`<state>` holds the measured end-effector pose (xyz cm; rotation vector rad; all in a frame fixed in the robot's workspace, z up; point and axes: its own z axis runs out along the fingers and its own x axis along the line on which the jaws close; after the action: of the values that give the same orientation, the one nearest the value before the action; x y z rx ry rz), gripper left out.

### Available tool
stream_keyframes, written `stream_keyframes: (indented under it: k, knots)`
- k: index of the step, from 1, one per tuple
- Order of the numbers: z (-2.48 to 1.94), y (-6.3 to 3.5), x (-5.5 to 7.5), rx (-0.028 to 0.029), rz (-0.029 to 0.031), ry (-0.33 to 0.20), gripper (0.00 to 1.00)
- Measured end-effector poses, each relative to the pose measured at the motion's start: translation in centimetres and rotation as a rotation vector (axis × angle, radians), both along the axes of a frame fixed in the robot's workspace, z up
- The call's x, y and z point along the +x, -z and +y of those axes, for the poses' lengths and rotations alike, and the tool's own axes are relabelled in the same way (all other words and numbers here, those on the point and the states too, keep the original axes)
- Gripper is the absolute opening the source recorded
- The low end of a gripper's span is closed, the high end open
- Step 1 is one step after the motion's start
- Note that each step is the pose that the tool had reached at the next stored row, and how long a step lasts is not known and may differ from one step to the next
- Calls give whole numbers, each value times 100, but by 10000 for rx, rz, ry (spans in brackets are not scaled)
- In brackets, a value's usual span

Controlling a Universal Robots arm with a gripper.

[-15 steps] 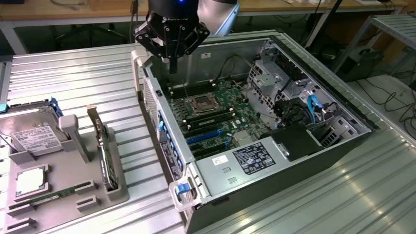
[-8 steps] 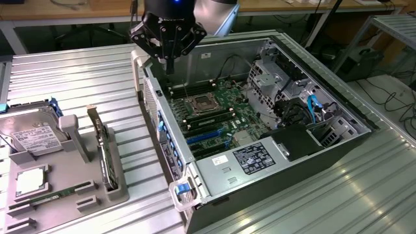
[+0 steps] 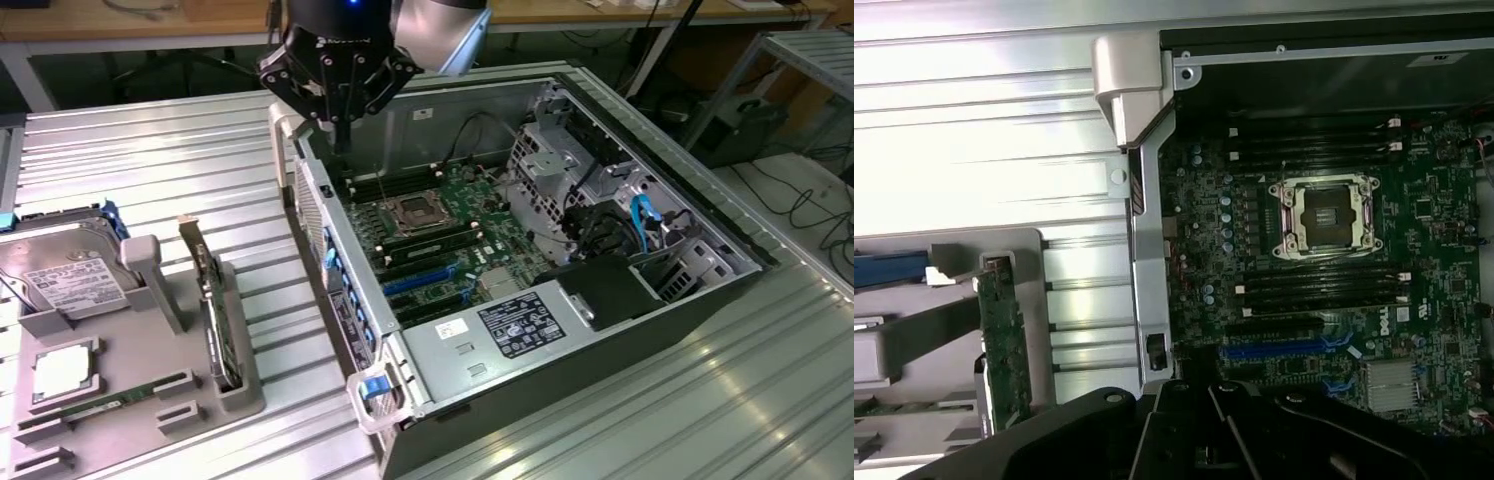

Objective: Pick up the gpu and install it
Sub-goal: 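Reach for the gpu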

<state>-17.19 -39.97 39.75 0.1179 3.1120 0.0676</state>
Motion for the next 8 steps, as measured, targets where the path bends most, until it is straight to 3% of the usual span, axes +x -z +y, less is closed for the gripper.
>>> stream_keyframes:
  k: [8]
  knots:
    - [-2, 0, -64, 0, 2, 0, 11]
